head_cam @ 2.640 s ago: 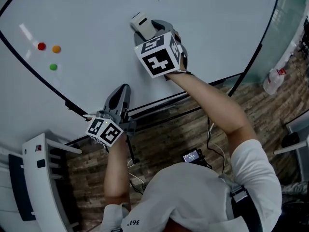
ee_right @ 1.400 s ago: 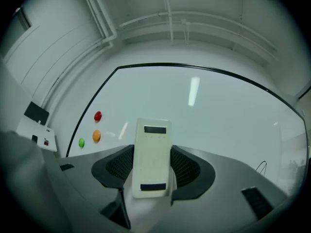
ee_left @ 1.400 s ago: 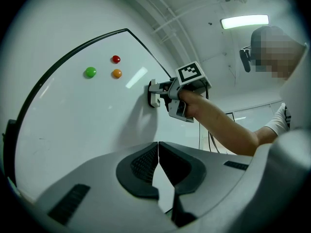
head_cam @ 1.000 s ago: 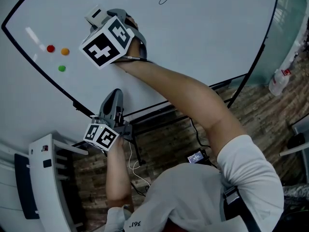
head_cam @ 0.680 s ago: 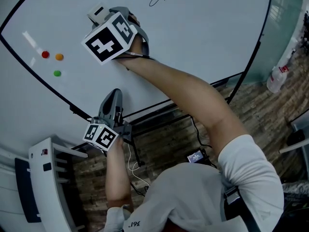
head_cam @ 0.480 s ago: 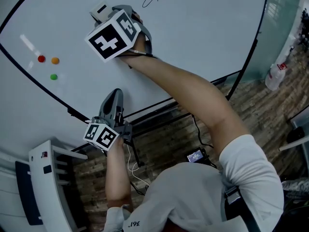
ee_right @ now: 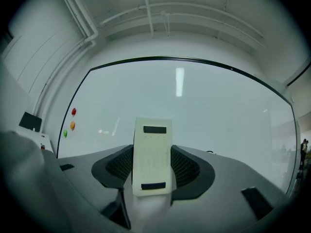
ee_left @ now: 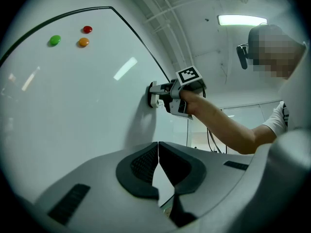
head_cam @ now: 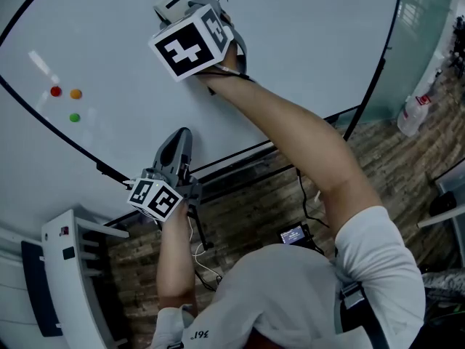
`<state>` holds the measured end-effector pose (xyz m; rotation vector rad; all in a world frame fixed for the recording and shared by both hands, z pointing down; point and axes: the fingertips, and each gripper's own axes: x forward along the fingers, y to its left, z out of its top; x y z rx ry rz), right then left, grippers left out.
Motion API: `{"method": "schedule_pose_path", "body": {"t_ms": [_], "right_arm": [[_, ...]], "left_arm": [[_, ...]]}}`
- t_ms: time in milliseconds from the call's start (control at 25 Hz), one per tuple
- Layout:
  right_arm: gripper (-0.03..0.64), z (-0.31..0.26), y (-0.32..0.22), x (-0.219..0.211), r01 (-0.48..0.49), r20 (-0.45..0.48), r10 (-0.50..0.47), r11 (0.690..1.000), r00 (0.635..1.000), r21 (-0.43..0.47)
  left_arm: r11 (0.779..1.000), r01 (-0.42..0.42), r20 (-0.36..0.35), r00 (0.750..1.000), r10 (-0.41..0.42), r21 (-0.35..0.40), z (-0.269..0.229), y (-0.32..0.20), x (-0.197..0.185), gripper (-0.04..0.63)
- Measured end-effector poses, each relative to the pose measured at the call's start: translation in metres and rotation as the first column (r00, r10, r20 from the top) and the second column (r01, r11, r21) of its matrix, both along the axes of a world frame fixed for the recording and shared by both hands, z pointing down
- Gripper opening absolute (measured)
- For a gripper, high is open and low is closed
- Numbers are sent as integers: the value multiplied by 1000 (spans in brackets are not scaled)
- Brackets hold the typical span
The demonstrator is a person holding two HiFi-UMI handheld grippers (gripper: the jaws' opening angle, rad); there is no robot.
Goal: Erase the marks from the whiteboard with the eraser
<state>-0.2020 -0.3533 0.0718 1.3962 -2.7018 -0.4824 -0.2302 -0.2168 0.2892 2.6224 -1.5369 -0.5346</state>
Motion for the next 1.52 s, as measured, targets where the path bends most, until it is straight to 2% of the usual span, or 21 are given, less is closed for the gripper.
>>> {"method": "schedule_pose_path", "body": {"t_ms": [720, 1160, 1520], "right_arm": [[255, -2, -38, 90, -112, -3, 112, 993, 994, -23], [255, 0, -53, 124, -148, -24, 148, 989, 989, -11], [255, 2, -67, 157, -203, 0, 203, 979, 979, -33]], "left_arm": [[999, -52, 22, 998, 52, 9, -3, -13, 51, 8], [999, -37, 21, 999, 37, 1, -3, -12, 51, 8], [999, -48, 32, 998, 48, 13, -4, -14, 56, 8]]}}
